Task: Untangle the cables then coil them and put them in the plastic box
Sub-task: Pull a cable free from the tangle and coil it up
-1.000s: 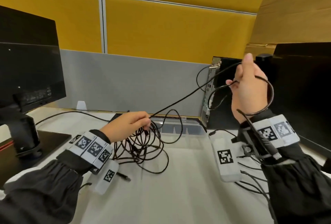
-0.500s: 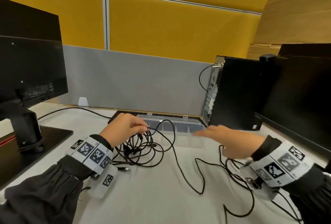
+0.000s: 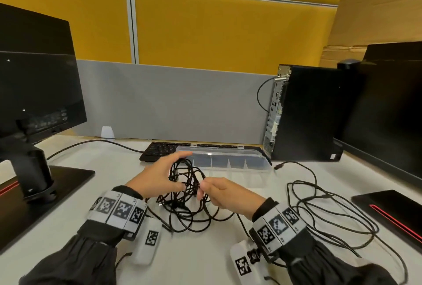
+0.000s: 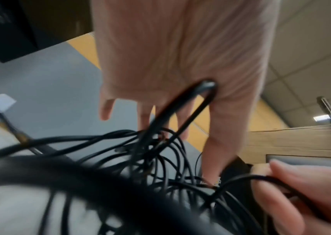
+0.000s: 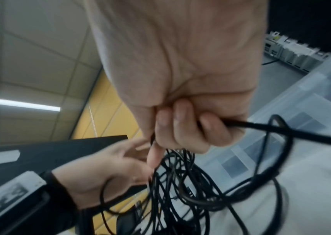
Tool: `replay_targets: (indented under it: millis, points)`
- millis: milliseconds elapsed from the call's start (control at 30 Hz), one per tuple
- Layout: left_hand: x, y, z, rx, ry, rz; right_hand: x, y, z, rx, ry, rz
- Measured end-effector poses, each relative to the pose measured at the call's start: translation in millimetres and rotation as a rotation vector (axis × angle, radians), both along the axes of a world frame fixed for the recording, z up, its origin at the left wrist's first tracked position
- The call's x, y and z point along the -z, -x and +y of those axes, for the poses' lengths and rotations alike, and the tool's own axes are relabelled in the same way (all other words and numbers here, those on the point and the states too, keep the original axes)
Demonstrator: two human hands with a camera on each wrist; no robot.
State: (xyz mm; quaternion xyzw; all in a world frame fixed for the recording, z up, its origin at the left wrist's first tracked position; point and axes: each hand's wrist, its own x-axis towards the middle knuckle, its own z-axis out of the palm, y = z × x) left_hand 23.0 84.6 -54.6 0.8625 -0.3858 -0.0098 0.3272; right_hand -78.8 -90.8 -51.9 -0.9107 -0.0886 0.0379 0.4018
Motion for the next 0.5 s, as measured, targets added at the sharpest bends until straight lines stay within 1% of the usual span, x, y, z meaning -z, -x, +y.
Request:
replay_targets:
  millis: [33, 100, 133, 167, 200, 233, 300, 367, 500]
  points:
    - [3.0, -1.9, -2.4, -0.041, -0.084, -0.020, 0.2, 1.0, -0.5, -0.006, 0.010, -0.007]
    - [4.5, -4.3, -5.3, -0.191, -0.219, -0.144, 0.6, 1.9, -1.4, -0.010, 0.009, -0.013]
    - [3.9, -4.1, -4.5, -0.254, -0.272, -0.214, 0.2, 2.9, -1.6, -0.016, 0.003, -0.012]
    - [2.1, -2.9, -3.4, -0.285, -0.281, -0.257, -0.3, 4.2, -1.4, -0.021, -0.001, -0.013]
    - [1.9, -2.8, -1.4, -0.271, -0.236, -0.262, -0.2, 5.3, -1.8, -0.023, -0.007, -0.019]
    - [2.6, -2.8, 0.6, -0.239, -0.150, -0.254, 0.2, 6.7, -2.4, -0.022, -0.014, -0.027]
    - [3.0, -1.1, 3.5, -0.212, 0.065, -0.196, 1.3, 8.8, -3.0, -0.009, -0.013, -0.043]
    - [3.1, 1.6, 3.4, -0.225, 0.238, -0.136, 2.4, 10.2, -2.7, 0.000, 0.003, -0.047]
    - [3.1, 8.3, -4.0, -0.213, 0.485, 0.087, 3.5, 13.1, -1.3, 0.008, 0.051, -0.022]
